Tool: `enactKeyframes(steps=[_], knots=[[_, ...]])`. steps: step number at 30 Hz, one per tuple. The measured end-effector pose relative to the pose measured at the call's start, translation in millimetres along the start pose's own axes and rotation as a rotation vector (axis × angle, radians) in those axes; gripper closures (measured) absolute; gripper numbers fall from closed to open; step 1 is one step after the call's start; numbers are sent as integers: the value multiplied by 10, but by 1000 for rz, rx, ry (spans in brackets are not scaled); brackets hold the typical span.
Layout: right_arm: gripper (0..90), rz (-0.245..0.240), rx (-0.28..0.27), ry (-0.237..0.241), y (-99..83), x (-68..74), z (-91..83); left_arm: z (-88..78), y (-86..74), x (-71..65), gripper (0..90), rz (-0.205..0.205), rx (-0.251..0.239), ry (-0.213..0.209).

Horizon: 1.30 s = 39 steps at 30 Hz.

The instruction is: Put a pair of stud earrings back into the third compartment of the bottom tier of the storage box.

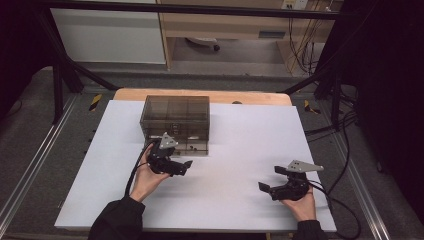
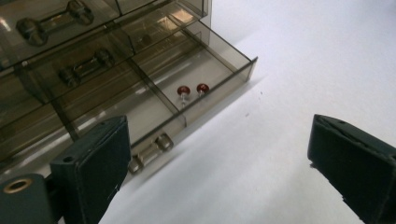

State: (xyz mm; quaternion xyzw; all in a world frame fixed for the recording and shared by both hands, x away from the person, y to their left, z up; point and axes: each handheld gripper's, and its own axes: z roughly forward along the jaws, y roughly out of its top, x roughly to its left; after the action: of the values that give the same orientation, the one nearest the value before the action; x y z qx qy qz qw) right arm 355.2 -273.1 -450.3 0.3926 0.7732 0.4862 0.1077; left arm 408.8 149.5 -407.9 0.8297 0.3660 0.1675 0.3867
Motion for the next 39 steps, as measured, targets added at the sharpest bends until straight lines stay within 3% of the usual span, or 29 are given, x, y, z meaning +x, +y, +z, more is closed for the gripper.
enactKeyframes(steps=[13, 31, 39], knots=[[7, 3, 0, -1, 0, 0, -3, -290, -363, 86, 47, -9, -40, -1], [6, 8, 5, -2, -3, 0, 2, -521, -809, 296, 48, -40, -36, 38], [7, 11, 7, 0, -3, 2, 2, -596, -934, 393, 47, -58, -29, 48]])
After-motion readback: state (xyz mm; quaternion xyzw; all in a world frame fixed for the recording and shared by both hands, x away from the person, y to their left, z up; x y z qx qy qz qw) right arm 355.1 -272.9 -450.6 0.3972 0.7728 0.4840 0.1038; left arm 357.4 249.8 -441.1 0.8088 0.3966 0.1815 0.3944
